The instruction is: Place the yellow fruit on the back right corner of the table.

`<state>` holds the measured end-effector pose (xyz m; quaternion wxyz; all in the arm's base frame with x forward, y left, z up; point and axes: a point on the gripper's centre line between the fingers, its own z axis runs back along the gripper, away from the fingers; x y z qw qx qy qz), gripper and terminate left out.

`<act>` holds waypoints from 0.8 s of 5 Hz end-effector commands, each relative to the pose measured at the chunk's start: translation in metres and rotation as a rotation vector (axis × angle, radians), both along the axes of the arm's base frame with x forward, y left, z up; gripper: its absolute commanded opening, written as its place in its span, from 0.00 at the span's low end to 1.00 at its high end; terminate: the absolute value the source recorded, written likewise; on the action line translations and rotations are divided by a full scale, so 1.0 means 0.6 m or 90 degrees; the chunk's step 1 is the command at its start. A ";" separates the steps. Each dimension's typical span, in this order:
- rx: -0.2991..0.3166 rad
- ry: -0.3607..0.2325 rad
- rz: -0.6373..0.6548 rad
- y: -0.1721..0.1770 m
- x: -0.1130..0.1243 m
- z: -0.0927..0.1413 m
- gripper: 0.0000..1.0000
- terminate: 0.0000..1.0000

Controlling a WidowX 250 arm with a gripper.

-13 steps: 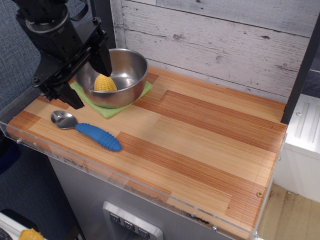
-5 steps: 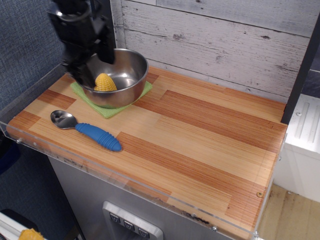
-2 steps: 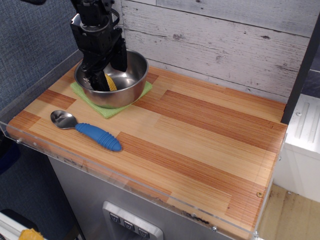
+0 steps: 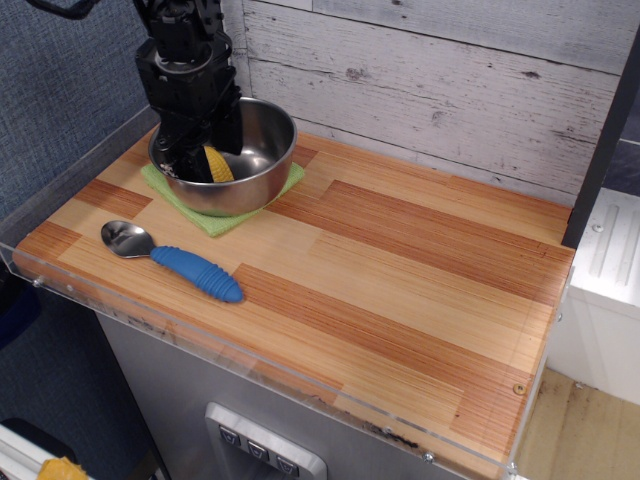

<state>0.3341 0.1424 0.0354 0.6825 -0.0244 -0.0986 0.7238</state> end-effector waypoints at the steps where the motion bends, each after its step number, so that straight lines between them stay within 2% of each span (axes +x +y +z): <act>1: 0.003 -0.023 -0.006 -0.004 -0.004 0.026 0.00 0.00; 2: -0.002 -0.033 -0.009 -0.008 -0.007 0.036 0.00 0.00; 4: 0.007 -0.077 -0.014 -0.014 -0.019 0.104 0.00 0.00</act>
